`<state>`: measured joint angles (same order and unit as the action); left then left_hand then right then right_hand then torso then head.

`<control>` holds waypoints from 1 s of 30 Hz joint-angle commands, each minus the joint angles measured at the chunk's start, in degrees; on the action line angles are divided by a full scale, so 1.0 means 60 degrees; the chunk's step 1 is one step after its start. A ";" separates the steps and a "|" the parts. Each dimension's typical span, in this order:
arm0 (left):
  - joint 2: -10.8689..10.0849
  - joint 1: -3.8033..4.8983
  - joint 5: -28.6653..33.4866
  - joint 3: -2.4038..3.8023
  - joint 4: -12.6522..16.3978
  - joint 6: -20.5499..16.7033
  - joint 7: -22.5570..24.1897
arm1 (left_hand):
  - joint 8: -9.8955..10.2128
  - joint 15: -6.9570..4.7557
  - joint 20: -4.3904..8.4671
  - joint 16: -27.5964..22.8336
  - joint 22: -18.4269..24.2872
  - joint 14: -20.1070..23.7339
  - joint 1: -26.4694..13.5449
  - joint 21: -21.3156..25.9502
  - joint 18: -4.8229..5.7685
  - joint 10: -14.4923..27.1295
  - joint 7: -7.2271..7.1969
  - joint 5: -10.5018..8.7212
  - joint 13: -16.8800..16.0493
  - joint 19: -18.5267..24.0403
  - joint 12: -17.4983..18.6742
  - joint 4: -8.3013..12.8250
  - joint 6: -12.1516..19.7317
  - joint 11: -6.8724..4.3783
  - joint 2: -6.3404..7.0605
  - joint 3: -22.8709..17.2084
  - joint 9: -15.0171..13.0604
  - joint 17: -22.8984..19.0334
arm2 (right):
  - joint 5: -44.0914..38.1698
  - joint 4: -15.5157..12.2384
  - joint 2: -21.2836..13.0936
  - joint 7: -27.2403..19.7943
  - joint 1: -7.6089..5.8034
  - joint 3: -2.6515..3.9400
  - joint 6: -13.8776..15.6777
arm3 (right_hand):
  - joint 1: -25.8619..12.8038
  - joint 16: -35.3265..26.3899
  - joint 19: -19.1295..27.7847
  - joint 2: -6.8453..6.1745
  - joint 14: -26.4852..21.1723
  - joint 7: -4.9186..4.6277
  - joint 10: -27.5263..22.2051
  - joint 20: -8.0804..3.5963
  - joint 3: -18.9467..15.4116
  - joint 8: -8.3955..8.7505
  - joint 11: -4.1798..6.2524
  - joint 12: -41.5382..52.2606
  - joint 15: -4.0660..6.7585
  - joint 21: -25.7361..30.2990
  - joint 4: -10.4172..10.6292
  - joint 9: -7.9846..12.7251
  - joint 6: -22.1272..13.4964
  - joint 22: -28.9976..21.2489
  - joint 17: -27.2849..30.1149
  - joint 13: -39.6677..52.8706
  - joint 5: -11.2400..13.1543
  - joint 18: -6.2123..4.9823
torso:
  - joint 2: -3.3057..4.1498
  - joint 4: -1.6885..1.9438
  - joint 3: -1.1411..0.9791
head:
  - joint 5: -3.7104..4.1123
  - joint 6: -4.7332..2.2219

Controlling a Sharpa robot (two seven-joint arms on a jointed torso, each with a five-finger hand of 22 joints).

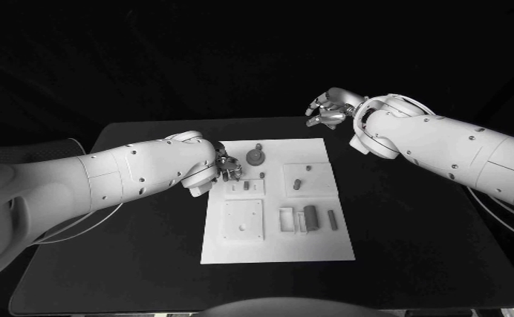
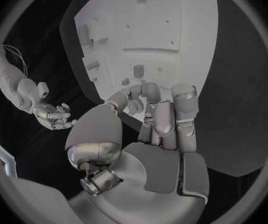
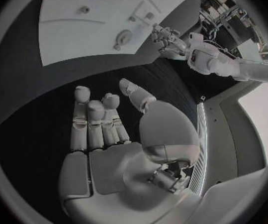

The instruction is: Assemble the parts on the task board

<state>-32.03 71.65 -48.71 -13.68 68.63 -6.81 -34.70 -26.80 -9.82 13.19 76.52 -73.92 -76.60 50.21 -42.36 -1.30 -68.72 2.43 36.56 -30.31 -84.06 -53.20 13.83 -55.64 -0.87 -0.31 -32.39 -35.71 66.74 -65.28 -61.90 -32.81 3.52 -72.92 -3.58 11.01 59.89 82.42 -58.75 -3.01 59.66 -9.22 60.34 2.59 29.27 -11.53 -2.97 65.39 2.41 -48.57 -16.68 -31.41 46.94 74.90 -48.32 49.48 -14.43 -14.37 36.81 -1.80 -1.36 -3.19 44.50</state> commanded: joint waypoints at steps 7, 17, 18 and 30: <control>0.0017 -0.0038 0.0904 0.0001 -0.0020 -0.0445 0.0048 | -0.2073 -0.0120 0.0050 0.0141 -0.0042 -0.0196 0.0007 -0.0068 -0.0705 -0.0725 -0.0226 0.0187 -0.0028 -0.0181 -0.0070 0.0448 -0.0458 -0.0651 -0.0113 -0.0444 -0.1253 0.0135 | -0.0078 0.0023 0.0012 -0.0040 0.0015 -0.0005 -0.0164 | -0.0017 0.0054 -0.0013 0.0082 -0.0018 -0.0075 -0.0061 -0.0044 0.0049 -0.0052 -0.0029 0.0045 0.0080 0.0066 0.0025 0.0015 0.0044 0.0122 0.0009 -0.0011 -0.0048 -0.0105 | -0.0013 0.0004 -0.0002 | -0.0032 0.0028; -0.0037 -0.0075 0.0843 -0.0001 0.0028 -0.0405 0.0024 | -0.2086 -0.0123 0.0048 0.0161 -0.0051 -0.0205 0.0005 -0.0076 -0.0700 -0.0731 -0.0230 0.0206 -0.0030 -0.0178 -0.0073 0.0451 -0.0462 -0.0654 -0.0112 -0.0453 -0.1241 0.0160 | -0.0078 0.0027 -0.0008 -0.0030 0.0015 -0.0006 -0.0169 | -0.0016 0.0053 -0.0011 0.0086 -0.0020 -0.0075 -0.0063 -0.0044 0.0052 -0.0052 -0.0029 0.0045 0.0080 0.0067 0.0024 0.0016 0.0043 0.0123 0.0010 -0.0013 -0.0059 -0.0106 | 0.0007 0.0003 0.0013 | -0.0057 0.0065; -0.0040 -0.0084 0.0824 -0.0001 0.0034 -0.0396 0.0023 | -0.2087 -0.0123 0.0048 0.0161 -0.0051 -0.0204 0.0005 -0.0077 -0.0700 -0.0732 -0.0230 0.0207 -0.0030 -0.0178 -0.0073 0.0451 -0.0462 -0.0654 -0.0112 -0.0454 -0.1240 0.0160 | -0.0078 0.0031 -0.0004 -0.0030 0.0016 -0.0006 -0.0169 | -0.0015 0.0054 -0.0011 0.0087 -0.0021 -0.0075 -0.0063 -0.0044 0.0052 -0.0052 -0.0029 0.0045 0.0080 0.0067 0.0023 0.0016 0.0043 0.0123 0.0010 -0.0013 -0.0060 -0.0105 | 0.0008 0.0003 0.0009 | -0.0058 0.0069; -0.0123 -0.0209 0.0429 -0.0003 -0.0020 -0.0382 -0.0012 | -0.2096 -0.0124 0.0044 0.0161 -0.0057 -0.0196 -0.0001 -0.0081 -0.0695 -0.0734 -0.0231 0.0205 -0.0031 -0.0173 -0.0073 0.0450 -0.0460 -0.0655 -0.0112 -0.0458 -0.1228 0.0152 | -0.0078 0.0049 0.0000 -0.0033 0.0019 -0.0009 -0.0170 | -0.0012 0.0053 -0.0009 0.0089 -0.0023 -0.0075 -0.0065 -0.0043 0.0055 -0.0053 -0.0029 0.0045 0.0079 0.0068 0.0022 0.0016 0.0043 0.0123 0.0011 -0.0015 -0.0070 -0.0106 | -0.0006 0.0006 0.0003 | -0.0109 0.0077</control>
<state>-32.83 70.48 -45.06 -13.72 68.57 -8.82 -34.77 -26.81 -9.61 13.17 77.21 -74.19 -77.17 50.26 -42.58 -1.30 -68.90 2.55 37.66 -30.43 -84.07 -53.46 13.92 -55.89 -1.06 -0.26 -32.31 -35.71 67.61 -65.28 -61.63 -32.82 3.52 -72.85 -3.63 10.72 59.89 82.43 -58.74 -3.01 59.35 -9.23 60.22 2.59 29.27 -11.53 -3.09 65.39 2.52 -48.36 -16.68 -31.41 46.96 74.90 -48.33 49.49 -14.65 -14.37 36.80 -1.73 -1.33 -3.77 44.98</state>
